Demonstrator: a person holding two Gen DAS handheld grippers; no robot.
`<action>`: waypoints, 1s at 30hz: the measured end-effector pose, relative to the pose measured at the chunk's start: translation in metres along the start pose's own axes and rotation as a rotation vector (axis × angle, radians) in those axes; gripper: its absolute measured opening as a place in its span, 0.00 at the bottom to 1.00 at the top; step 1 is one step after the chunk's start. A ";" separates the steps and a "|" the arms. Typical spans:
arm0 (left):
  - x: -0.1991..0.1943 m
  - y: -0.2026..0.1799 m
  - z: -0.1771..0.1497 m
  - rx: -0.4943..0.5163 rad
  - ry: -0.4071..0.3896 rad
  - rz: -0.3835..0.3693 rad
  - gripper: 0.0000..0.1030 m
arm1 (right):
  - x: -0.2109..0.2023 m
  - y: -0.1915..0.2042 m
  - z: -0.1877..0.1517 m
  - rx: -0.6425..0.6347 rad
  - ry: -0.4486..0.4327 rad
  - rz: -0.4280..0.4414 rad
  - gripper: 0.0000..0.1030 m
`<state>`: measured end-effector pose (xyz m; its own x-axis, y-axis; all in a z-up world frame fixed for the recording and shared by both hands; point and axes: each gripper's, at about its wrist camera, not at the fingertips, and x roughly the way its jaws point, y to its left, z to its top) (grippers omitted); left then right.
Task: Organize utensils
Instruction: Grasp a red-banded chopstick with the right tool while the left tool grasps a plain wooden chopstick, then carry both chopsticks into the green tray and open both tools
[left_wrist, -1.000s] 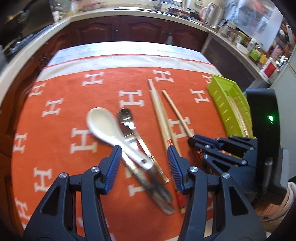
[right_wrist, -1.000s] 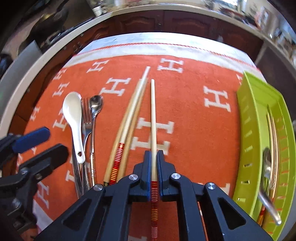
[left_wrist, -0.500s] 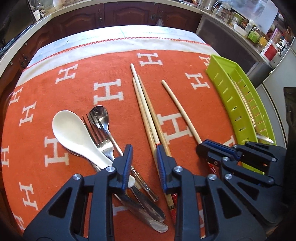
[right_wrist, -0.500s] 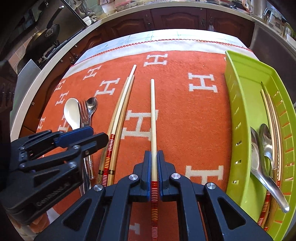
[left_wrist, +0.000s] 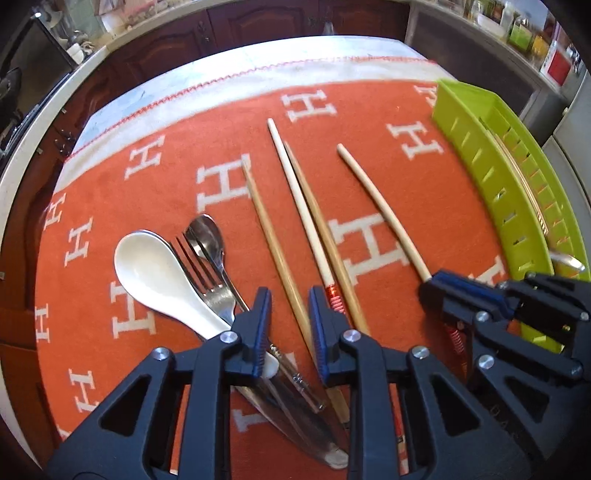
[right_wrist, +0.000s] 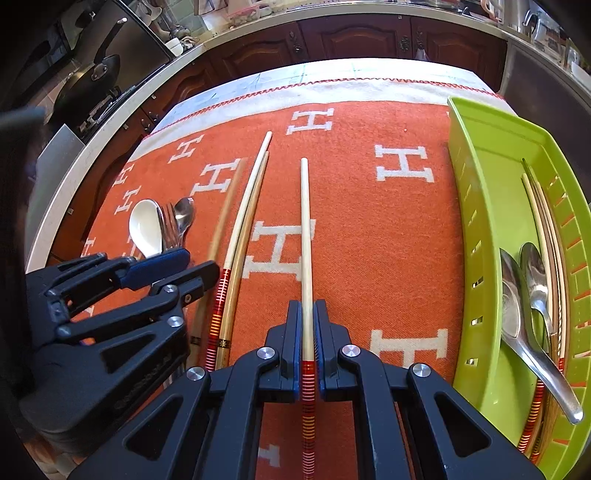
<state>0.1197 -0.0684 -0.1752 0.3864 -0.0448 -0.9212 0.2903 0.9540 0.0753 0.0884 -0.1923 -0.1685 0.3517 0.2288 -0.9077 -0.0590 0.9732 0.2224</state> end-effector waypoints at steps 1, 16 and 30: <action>0.000 0.000 0.000 0.001 0.003 -0.001 0.19 | -0.001 -0.001 0.000 0.005 -0.001 0.003 0.06; -0.007 0.010 -0.001 -0.138 0.030 -0.096 0.04 | -0.004 -0.009 -0.001 0.067 0.009 0.061 0.05; -0.100 -0.037 0.028 -0.123 -0.066 -0.295 0.04 | -0.108 -0.056 -0.002 0.191 -0.145 0.154 0.05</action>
<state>0.0949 -0.1078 -0.0755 0.3582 -0.3399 -0.8696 0.2916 0.9255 -0.2417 0.0514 -0.2716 -0.0834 0.4827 0.3547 -0.8008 0.0500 0.9017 0.4295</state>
